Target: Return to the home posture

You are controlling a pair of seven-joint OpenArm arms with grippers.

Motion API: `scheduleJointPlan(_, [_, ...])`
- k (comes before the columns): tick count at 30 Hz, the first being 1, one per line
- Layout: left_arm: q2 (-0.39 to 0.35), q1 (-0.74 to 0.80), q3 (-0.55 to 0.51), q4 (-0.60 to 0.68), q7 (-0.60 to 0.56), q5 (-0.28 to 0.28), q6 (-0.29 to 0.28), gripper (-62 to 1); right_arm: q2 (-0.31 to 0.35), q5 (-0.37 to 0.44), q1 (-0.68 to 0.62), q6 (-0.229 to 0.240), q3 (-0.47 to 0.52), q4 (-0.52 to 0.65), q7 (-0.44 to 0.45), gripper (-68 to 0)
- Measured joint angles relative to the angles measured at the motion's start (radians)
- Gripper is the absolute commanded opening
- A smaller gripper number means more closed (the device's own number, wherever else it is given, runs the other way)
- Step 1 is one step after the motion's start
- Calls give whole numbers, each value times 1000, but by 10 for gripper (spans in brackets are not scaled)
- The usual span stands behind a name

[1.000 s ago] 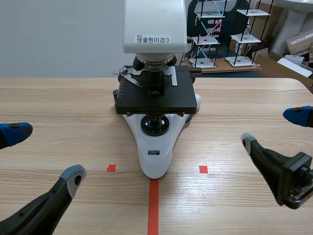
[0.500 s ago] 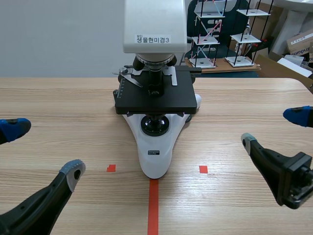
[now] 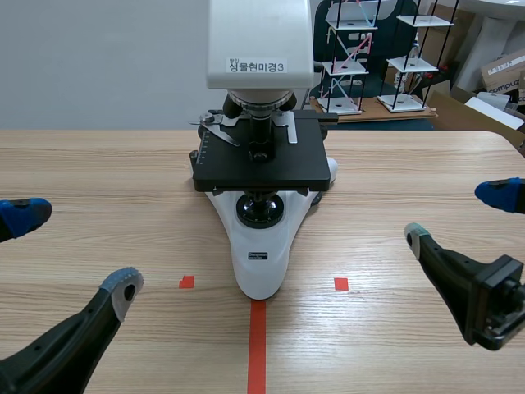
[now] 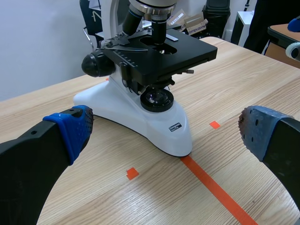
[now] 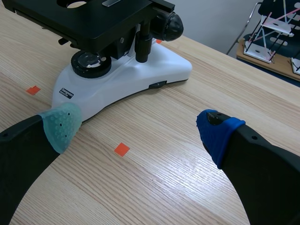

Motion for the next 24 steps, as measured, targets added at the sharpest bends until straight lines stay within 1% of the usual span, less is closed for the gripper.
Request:
scheduleJointPlan(20, [0,0,0,0,0,0,0,14,0,0,0,0,0,0,0,-139])
scheduleJointPlan(24, [0,0,0,0,0,0,0,14,0,-11,0,0,0,0,0,-139])
